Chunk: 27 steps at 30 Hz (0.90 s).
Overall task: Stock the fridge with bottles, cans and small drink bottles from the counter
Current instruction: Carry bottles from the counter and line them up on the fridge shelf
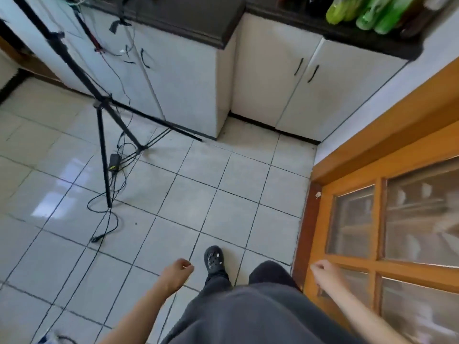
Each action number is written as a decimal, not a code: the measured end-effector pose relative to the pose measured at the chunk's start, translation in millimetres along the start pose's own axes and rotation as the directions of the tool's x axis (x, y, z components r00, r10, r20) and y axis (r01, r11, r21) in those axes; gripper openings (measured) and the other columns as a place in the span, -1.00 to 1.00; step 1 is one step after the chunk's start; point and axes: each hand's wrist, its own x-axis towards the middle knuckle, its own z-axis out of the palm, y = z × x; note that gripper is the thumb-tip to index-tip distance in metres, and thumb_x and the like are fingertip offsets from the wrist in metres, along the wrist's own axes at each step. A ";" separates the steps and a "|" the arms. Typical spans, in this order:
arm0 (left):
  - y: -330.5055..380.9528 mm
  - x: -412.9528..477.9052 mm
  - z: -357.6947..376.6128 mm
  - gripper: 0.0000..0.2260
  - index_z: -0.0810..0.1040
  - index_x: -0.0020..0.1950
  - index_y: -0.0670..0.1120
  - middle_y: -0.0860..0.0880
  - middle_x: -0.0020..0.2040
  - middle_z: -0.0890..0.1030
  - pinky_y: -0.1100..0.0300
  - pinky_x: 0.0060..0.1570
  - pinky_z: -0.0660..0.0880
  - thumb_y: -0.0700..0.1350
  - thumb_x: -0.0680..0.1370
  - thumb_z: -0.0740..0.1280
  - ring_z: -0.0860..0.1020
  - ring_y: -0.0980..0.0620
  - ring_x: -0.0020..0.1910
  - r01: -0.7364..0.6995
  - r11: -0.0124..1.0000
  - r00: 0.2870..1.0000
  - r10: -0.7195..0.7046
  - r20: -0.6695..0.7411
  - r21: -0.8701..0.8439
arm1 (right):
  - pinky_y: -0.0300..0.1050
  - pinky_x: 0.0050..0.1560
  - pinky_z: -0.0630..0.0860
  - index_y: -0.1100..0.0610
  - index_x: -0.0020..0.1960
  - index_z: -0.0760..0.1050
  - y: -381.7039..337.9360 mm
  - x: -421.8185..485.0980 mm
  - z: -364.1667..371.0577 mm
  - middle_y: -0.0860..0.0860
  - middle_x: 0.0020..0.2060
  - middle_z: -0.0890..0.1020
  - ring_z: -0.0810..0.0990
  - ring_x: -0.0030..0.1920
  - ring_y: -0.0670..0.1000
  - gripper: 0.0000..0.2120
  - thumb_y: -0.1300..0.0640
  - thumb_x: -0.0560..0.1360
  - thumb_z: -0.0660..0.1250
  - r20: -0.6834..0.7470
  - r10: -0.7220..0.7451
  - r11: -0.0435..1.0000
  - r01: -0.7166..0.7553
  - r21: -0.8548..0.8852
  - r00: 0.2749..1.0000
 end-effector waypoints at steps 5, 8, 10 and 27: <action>65.1 52.0 -58.1 -0.70 0.49 0.25 -0.18 -0.20 0.18 0.58 0.08 0.17 0.43 -0.04 0.60 0.24 0.53 -0.16 0.16 -0.021 0.983 1.000 0.021 0.002 0.183 | -0.14 -0.09 0.45 -0.04 -0.08 0.41 0.3 11.3 -3.3 -0.10 -0.18 0.54 0.54 -0.12 -0.05 -0.90 0.01 0.57 0.15 0.005 0.082 0.993 -0.082 0.090 0.997; 108.4 83.3 -75.1 -0.72 0.51 0.21 -0.19 -0.21 0.15 0.59 0.06 0.16 0.44 -0.06 0.59 0.24 0.54 -0.18 0.14 -0.035 0.973 0.999 0.038 -0.009 0.227 | -0.19 -0.05 0.38 -0.07 -0.04 0.40 2.2 32.6 -11.6 -0.08 -0.08 0.51 0.54 0.07 0.01 -0.93 -0.02 0.57 0.16 0.068 0.153 0.987 -0.156 0.040 0.986; 141.5 101.7 -78.3 -0.74 0.52 0.20 -0.18 -0.21 0.15 0.59 0.07 0.14 0.44 -0.07 0.59 0.24 0.55 -0.18 0.13 -0.053 0.965 0.999 0.052 0.010 0.258 | -0.18 0.01 0.40 -0.06 -0.04 0.40 1.2 53.9 -23.2 -0.05 -0.02 0.55 0.54 0.10 0.03 -0.92 -0.01 0.58 0.16 0.106 0.170 0.983 -0.176 0.049 0.980; 427.4 184.2 -141.9 -0.68 0.49 0.27 -0.06 -0.08 0.24 0.57 0.20 0.11 0.40 0.03 0.57 0.20 0.51 -0.06 0.20 -0.116 0.925 0.991 0.130 -0.015 0.362 | -0.07 -0.01 0.54 -0.02 0.03 0.40 -191.9 301.0 -263.0 -0.01 -0.11 0.59 0.61 -0.07 0.01 -0.95 0.07 0.59 0.17 0.085 -0.106 0.956 0.078 0.283 0.991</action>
